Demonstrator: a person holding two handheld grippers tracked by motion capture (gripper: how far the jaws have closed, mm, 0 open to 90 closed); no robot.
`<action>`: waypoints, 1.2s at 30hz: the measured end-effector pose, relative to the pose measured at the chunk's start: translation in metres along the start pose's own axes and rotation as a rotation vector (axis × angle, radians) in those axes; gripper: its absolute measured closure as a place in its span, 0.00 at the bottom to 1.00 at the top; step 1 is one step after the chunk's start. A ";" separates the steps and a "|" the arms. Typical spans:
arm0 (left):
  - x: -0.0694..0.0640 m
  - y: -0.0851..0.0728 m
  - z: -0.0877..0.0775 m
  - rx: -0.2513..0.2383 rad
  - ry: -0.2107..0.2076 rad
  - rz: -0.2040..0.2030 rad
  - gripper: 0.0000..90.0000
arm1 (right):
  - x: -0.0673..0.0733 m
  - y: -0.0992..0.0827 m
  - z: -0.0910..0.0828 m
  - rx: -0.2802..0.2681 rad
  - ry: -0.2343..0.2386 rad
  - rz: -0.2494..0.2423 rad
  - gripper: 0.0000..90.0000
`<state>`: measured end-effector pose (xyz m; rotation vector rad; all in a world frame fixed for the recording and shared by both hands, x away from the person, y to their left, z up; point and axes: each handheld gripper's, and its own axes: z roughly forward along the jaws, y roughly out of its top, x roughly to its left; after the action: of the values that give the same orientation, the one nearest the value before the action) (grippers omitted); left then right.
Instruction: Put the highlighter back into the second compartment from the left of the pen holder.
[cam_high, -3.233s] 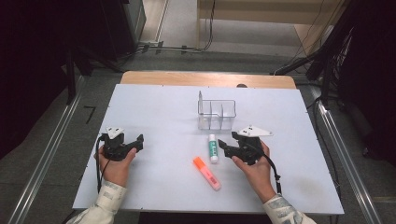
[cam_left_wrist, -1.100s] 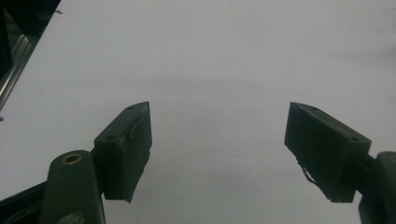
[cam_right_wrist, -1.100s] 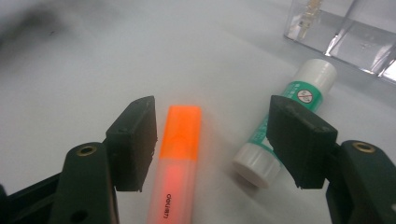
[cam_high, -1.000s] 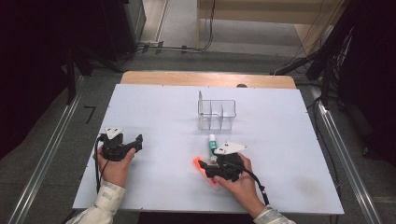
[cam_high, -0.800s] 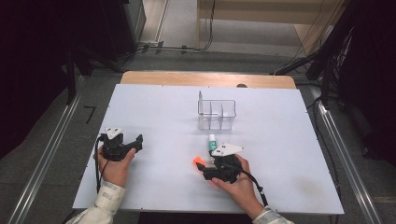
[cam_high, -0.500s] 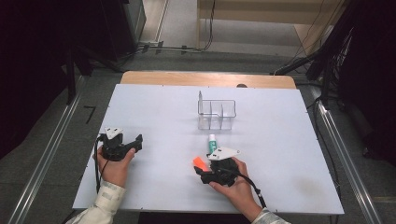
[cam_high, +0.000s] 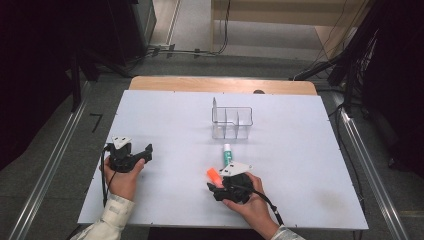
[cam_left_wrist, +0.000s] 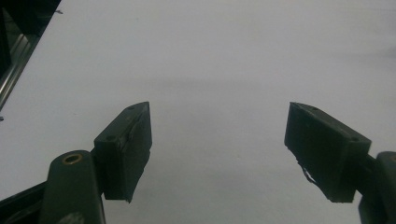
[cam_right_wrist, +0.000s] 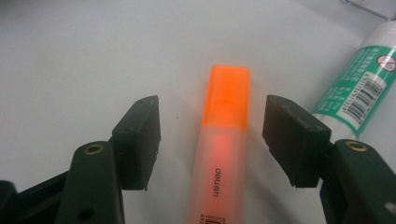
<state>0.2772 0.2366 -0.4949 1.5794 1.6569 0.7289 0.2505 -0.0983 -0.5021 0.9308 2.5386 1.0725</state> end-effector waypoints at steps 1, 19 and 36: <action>0.000 0.000 0.000 0.000 0.000 0.000 0.26 | 0.001 0.000 0.001 0.005 -0.002 0.001 0.41; 0.000 0.000 0.000 -0.001 -0.002 0.000 0.26 | 0.008 -0.006 0.005 0.023 -0.070 -0.013 0.53; -0.001 0.000 0.000 0.001 -0.001 0.000 0.26 | 0.007 -0.007 0.003 0.020 -0.071 0.017 0.71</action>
<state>0.2770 0.2360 -0.4948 1.5807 1.6562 0.7272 0.2425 -0.0959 -0.5091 0.9789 2.4934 1.0019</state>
